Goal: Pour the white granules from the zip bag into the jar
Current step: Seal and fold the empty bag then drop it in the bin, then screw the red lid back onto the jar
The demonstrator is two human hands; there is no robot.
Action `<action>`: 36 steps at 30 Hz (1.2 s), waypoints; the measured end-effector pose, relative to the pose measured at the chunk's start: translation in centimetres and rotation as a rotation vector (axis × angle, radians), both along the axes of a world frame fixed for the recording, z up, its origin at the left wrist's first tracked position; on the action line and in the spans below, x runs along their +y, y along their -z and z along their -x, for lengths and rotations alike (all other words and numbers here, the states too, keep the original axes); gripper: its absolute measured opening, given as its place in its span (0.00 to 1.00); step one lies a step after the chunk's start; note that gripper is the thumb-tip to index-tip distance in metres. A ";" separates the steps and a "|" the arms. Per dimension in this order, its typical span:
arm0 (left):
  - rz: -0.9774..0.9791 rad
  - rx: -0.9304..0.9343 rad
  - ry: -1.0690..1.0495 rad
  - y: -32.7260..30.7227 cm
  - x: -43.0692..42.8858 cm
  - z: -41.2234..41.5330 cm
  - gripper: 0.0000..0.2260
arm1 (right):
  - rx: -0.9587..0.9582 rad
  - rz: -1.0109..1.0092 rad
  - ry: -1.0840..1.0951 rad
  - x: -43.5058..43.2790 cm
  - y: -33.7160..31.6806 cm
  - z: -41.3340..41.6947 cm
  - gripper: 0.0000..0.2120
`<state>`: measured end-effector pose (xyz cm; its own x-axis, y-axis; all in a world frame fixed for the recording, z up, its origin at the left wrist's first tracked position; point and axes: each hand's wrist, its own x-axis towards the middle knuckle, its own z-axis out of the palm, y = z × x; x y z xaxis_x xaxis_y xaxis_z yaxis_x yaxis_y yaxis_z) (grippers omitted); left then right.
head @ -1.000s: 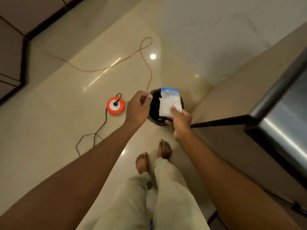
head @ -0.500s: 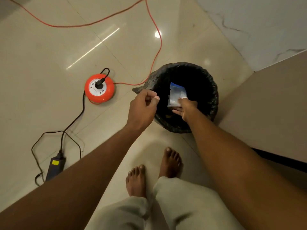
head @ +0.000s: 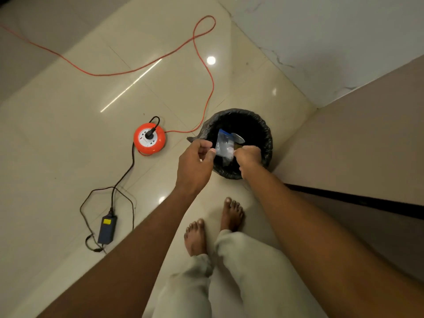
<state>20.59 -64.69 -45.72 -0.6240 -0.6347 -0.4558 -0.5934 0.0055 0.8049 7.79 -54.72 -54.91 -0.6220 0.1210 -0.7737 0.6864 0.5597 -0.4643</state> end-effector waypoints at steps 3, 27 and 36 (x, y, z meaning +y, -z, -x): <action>0.009 0.009 0.007 -8.1 0.9 -1.1 0.06 | 0.200 -0.049 -0.194 1.8 -10.0 -2.9 0.14; 0.125 0.484 0.589 -45.9 24.1 1.6 0.06 | 1.220 -0.038 -0.154 32.0 -53.9 -10.4 0.02; 0.073 0.513 0.873 -46.4 45.4 8.5 0.11 | 1.263 -0.333 0.048 54.9 -54.8 -7.1 0.02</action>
